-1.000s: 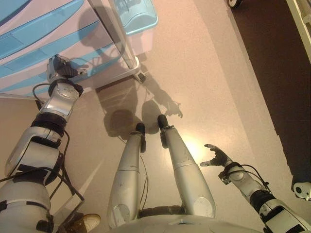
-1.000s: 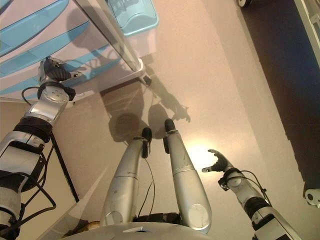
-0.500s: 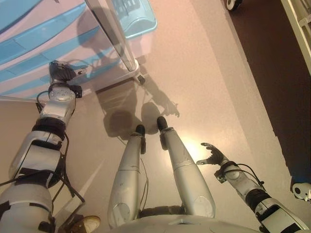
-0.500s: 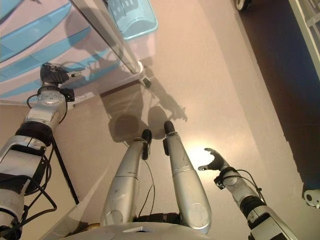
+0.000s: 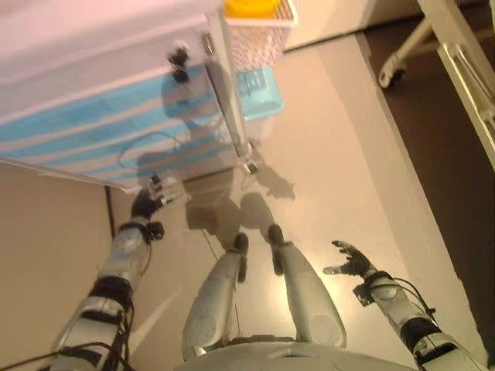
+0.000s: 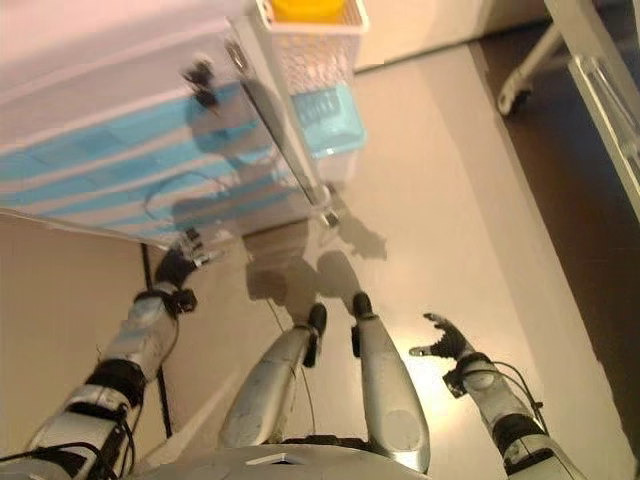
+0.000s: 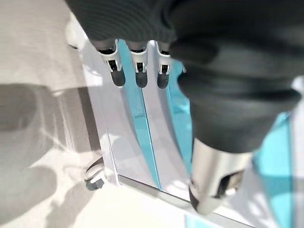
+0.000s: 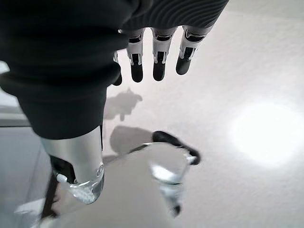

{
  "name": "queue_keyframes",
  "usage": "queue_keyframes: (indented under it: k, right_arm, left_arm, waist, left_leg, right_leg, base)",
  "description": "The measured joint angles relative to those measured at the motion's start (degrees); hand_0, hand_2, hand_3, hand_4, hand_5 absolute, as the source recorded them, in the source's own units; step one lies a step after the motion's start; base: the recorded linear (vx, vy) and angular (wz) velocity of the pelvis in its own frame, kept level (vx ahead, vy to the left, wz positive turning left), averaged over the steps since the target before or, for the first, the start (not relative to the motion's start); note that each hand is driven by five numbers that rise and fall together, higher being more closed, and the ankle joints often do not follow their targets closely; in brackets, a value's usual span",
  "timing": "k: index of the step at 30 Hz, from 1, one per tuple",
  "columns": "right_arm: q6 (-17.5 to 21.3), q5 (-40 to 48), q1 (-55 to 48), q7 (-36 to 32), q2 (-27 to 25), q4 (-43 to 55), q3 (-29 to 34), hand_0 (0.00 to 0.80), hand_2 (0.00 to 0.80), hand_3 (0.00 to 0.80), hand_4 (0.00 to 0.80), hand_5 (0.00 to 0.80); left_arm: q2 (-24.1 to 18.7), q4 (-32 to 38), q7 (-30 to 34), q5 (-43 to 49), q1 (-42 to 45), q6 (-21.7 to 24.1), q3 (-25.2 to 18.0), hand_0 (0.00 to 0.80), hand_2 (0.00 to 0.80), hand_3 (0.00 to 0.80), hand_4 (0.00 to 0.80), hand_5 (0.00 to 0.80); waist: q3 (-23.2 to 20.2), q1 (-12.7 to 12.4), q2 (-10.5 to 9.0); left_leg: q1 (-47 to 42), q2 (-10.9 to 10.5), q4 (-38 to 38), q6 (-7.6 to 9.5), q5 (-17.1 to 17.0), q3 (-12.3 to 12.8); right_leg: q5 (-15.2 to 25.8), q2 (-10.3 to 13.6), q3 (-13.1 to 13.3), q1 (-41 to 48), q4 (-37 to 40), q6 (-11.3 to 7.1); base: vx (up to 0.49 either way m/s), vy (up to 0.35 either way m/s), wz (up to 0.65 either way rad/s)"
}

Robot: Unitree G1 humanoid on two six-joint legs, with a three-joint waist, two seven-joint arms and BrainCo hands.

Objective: Open the drawer and pick up the medicine

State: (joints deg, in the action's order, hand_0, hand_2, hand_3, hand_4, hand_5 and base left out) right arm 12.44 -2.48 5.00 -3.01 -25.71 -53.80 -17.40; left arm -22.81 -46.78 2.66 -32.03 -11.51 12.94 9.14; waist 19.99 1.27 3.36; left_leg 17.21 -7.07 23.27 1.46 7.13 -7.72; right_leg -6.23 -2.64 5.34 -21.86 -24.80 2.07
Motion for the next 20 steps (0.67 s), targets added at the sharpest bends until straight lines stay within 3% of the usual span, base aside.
queue_keyframes:
  k: [11, 14, 20]
  right_arm:
    - [-0.75, 0.67, -5.89, -5.10, 7.52, -11.49, 4.42, 0.000, 0.000, 0.000, 0.000, 0.000]
    - [-1.36, 0.73, -6.12, -5.66, 8.77, -11.71, 4.33, 0.000, 0.000, 0.000, 0.000, 0.000]
    - [-1.81, 1.42, -5.66, -5.04, 10.91, -15.80, 4.22, 0.000, 0.000, 0.000, 0.000, 0.000]
  left_arm:
    - [8.50, -19.24, 10.58, 0.72, 10.40, -0.64, -1.84, 0.000, 0.000, 0.000, 0.000, 0.000]
    - [9.10, -21.14, 13.76, 5.23, 12.57, -1.90, 1.70, 0.000, 0.000, 0.000, 0.000, 0.000]
    - [10.93, -22.70, 15.24, 4.61, 14.43, -6.54, 2.24, 0.000, 0.000, 0.000, 0.000, 0.000]
  waist:
    - [-12.45, -1.21, 0.12]
    - [-14.01, -1.50, -0.84]
    - [-17.47, -3.46, -2.43]
  left_leg:
    - [-17.65, 2.10, -17.28, 0.55, -4.52, -0.83]
    - [-19.98, 2.56, -19.23, 0.37, -4.93, -0.76]
    - [-23.22, 3.13, -22.92, 0.31, -6.09, -0.78]
  right_leg:
    - [0.72, 1.03, -4.17, 17.46, 13.91, 0.43]
    - [1.10, 0.82, -4.84, 20.30, 16.36, 0.53]
    - [1.59, 0.74, -6.77, 24.72, 20.60, 0.54]
  base:
    - [0.037, -0.051, 0.20]
    - [-0.041, -0.053, 0.16]
    - [-0.026, -0.046, 0.17]
